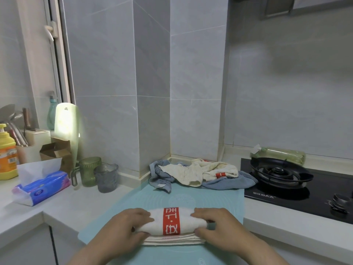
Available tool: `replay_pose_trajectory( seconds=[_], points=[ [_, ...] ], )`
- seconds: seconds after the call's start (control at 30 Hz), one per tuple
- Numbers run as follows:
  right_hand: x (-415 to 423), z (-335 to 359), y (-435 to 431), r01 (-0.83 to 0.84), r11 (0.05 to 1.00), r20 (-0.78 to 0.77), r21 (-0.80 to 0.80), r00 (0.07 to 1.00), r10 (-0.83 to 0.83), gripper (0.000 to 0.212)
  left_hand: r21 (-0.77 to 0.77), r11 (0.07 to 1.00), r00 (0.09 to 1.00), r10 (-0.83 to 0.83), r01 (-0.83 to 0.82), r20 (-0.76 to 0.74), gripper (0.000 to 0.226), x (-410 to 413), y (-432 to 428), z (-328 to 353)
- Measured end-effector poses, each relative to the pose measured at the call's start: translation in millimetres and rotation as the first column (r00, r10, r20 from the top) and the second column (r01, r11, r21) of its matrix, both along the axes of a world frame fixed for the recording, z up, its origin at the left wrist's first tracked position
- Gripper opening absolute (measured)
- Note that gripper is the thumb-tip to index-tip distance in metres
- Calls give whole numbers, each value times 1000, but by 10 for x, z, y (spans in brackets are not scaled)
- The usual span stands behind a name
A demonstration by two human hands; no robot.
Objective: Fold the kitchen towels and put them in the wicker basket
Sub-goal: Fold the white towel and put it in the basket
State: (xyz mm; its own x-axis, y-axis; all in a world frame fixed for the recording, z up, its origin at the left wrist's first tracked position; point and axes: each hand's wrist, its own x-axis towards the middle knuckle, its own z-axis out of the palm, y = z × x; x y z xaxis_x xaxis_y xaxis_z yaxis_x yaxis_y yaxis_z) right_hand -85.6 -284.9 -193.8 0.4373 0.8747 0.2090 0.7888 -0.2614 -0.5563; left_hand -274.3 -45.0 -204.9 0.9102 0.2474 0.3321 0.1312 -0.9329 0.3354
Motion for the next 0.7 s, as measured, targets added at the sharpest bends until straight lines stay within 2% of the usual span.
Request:
replay_pose_trajectory(
  seconds=[0.07, 0.2, 0.27, 0.33, 0.4, 0.43, 0.47, 0.53, 0.6, 0.7],
  points=[
    [-18, -25, -1, 2, 999, 32, -35, 999, -1, 35, 17, 1000, 999, 0, 1, -54, 69, -25, -36, 42],
    [-17, -64, -15, 16, 994, 90, -105, 996, -7, 44, 126, 992, 988, 18, 2, -155, 61, -58, -25, 92],
    [-14, -76, -31, 20, 991, 109, -136, 994, -5, 47, 105, 994, 978, 28, -6, -208, 62, -85, -28, 98],
    [-57, -44, -24, 39, 991, 77, -128, 997, -29, 44, 23, 999, 982, 48, -45, -183, 74, -77, -66, 112],
    [-137, 35, 45, 113, 990, 3, -86, 994, -113, 53, 40, 996, 986, 86, -81, -144, 79, 2, -125, 161],
    [-158, 75, 115, 156, 986, -1, -56, 988, -156, 62, 99, 990, 984, 112, -99, -141, 70, 61, -170, 204],
    [-174, 119, 194, 204, 978, 34, -50, 979, -203, 63, 152, 981, 981, 142, -122, -130, 56, 126, -224, 253],
    [-208, 222, 365, 297, 951, 114, -86, 951, -286, 44, 187, 969, 973, 190, -164, -128, 32, 249, -326, 342],
    [-247, 309, 528, 330, 938, 179, -109, 934, -308, 27, 133, 976, 956, 201, -175, -213, 16, 328, -416, 410],
    [-268, 246, 661, 325, 925, 197, -196, 937, -287, 39, 46, 984, 933, 178, -172, -314, 45, 375, -456, 380]
  ],
)
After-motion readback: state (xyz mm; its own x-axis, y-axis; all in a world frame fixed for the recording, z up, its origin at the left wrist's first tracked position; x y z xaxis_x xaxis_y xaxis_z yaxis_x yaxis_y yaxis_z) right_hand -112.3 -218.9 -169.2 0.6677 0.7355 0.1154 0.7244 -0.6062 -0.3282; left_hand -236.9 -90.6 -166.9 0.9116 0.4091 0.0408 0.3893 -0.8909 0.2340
